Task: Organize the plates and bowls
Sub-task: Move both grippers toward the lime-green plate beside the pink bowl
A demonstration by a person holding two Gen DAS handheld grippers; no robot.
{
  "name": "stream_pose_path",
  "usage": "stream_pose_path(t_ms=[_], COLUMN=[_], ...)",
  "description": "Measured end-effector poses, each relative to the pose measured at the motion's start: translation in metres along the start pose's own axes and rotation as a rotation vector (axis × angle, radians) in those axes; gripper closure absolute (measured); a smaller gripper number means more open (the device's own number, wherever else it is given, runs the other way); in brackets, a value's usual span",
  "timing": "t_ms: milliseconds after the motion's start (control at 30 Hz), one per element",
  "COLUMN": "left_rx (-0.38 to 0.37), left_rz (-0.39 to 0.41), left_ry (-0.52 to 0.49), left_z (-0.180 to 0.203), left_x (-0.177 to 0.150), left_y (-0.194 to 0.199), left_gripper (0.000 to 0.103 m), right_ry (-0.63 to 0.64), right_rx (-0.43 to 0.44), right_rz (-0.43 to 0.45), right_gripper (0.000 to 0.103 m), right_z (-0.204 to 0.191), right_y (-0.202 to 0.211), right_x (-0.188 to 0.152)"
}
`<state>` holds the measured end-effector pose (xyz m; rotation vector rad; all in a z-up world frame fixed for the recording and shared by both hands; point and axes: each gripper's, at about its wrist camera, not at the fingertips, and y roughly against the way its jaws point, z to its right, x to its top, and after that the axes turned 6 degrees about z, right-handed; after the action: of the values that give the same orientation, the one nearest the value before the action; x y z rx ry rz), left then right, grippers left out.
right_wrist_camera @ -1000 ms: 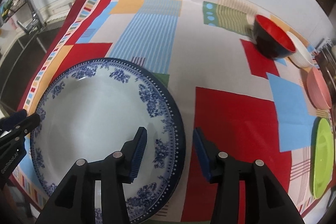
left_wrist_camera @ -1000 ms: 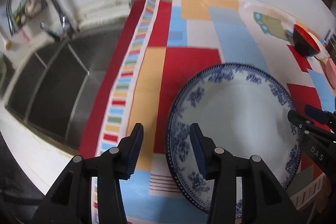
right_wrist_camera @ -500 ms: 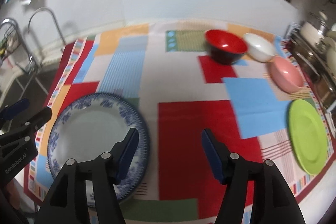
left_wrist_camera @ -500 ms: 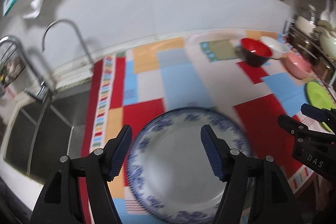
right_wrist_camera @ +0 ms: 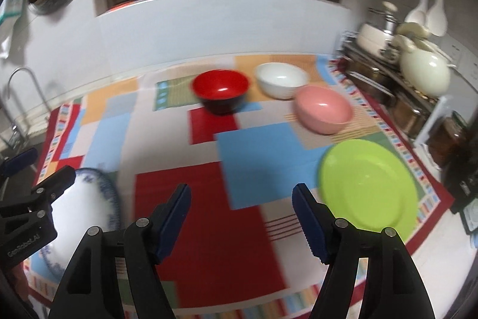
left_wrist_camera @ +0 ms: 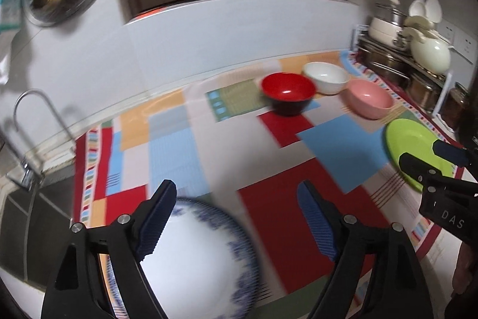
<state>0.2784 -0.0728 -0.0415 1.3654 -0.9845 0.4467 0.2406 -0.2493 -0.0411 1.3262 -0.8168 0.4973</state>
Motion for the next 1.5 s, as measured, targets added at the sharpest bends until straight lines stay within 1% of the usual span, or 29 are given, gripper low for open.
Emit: stream_pose_path(t_ms=[233, 400, 700, 933, 1067, 1200, 1367, 1500], left_rx=[-0.081, -0.138, -0.199, -0.243, -0.252, -0.261, -0.279, -0.298], left_rz=[-0.002, -0.013, -0.022, -0.071, -0.089, -0.135, -0.205, -0.23], left_ry=[-0.039, -0.07, -0.121, -0.147, -0.171, -0.182, -0.185, -0.197], left_z=[0.06, 0.104, 0.163, 0.201, 0.22, 0.235, 0.251, 0.261], left_x=[0.019, 0.031, 0.042, 0.044, 0.044, 0.041, 0.035, 0.033], left_y=[-0.012, -0.024, -0.048, -0.068, -0.08, -0.101, -0.129, -0.143], left_gripper=[0.019, 0.019, 0.019, 0.02, 0.02, 0.021, 0.026, 0.028], right_ry=[-0.067, -0.099, -0.173, -0.223, -0.25, -0.265, -0.283, -0.304], right_rx=[-0.098, -0.146, -0.223, -0.27, -0.275, -0.278, -0.282, -0.285], right_rz=[0.029, 0.048, 0.015, -0.024, -0.051, -0.088, -0.134, -0.163], right_gripper=[0.032, 0.032, 0.032, 0.032, 0.032, 0.032, 0.032, 0.032], right_z=[0.073, 0.114, 0.182, 0.222, 0.239, 0.254, 0.27, 0.279], right_y=[0.002, 0.001, -0.015, -0.032, -0.043, -0.058, -0.077, -0.089], right_x=[0.005, 0.003, -0.007, -0.017, -0.024, -0.033, -0.044, -0.05])
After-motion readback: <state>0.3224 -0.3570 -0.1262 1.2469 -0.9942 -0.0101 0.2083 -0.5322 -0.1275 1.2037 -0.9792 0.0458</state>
